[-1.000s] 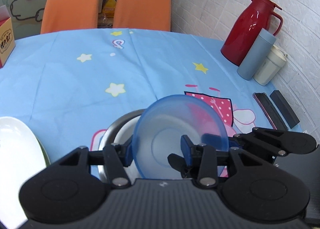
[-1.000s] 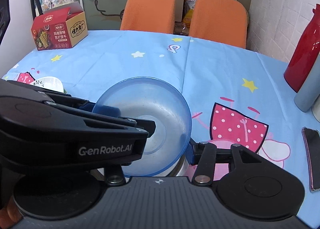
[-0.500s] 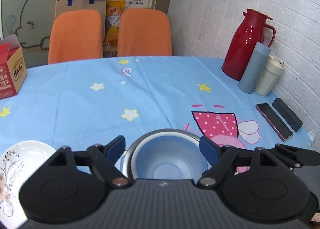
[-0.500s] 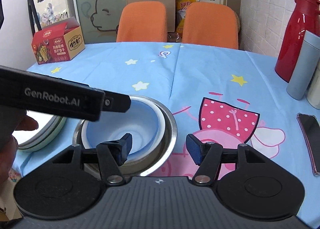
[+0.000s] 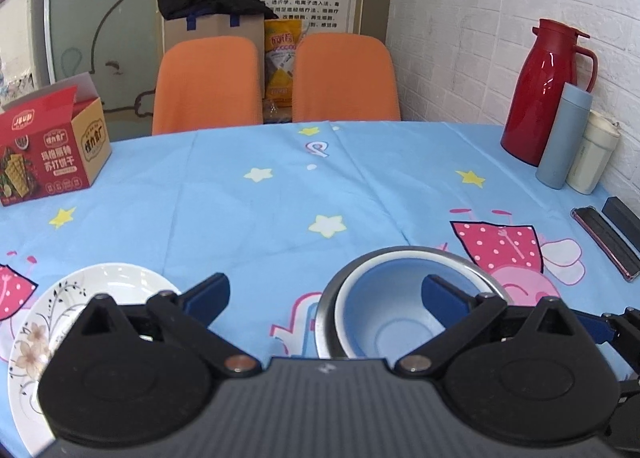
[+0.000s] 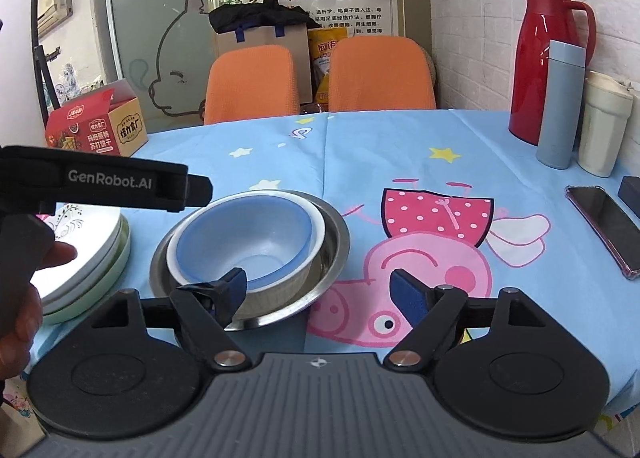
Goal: Organize plates and bowls
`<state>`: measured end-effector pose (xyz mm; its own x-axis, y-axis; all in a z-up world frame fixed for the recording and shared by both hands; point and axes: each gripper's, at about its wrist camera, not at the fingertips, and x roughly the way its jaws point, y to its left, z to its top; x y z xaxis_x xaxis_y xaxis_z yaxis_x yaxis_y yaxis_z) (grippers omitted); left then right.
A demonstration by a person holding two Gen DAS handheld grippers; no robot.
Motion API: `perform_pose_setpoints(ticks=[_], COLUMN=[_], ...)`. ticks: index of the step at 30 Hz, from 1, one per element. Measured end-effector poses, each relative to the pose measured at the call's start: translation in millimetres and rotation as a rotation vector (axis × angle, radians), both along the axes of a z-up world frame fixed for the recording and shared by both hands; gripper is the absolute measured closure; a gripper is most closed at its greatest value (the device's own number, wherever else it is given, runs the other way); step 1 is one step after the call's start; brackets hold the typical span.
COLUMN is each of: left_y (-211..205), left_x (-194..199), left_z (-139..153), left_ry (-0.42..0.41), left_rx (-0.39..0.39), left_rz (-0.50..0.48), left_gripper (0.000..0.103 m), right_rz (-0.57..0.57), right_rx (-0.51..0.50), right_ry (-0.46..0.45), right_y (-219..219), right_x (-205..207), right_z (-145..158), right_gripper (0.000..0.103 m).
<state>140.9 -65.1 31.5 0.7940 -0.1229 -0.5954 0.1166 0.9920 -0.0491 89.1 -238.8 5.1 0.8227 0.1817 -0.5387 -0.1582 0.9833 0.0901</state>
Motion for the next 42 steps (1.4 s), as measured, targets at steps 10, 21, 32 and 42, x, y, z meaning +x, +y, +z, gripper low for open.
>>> perform_pose_setpoints(ticks=[10, 21, 32, 42], left_y=[0.0, -6.5, -16.4, -19.4], left_x=[32.1, 38.4, 33.4, 19.4], left_z=[-22.7, -41.2, -39.4, -20.9], left_ry=[0.103, 0.157, 0.190, 0.150], left_rx=[0.004, -0.005, -0.048, -0.079], left_rz=[-0.020, -0.052, -0.107, -0.111], left_gripper=[0.002, 0.010, 0.065, 0.064], right_rz=[0.037, 0.038, 0.019, -0.025], right_rx=[0.016, 0.041, 0.057, 0.030], right_ry=[0.023, 0.075, 0.062, 0.013], right_y=[8.3, 8.9, 16.0, 14.9], right_x=[37.6, 53.5, 43.8, 28.3], right_z=[-5.7, -28.8, -28.5, -11.0], right_gripper=[0.000, 0.000, 0.031, 0.029])
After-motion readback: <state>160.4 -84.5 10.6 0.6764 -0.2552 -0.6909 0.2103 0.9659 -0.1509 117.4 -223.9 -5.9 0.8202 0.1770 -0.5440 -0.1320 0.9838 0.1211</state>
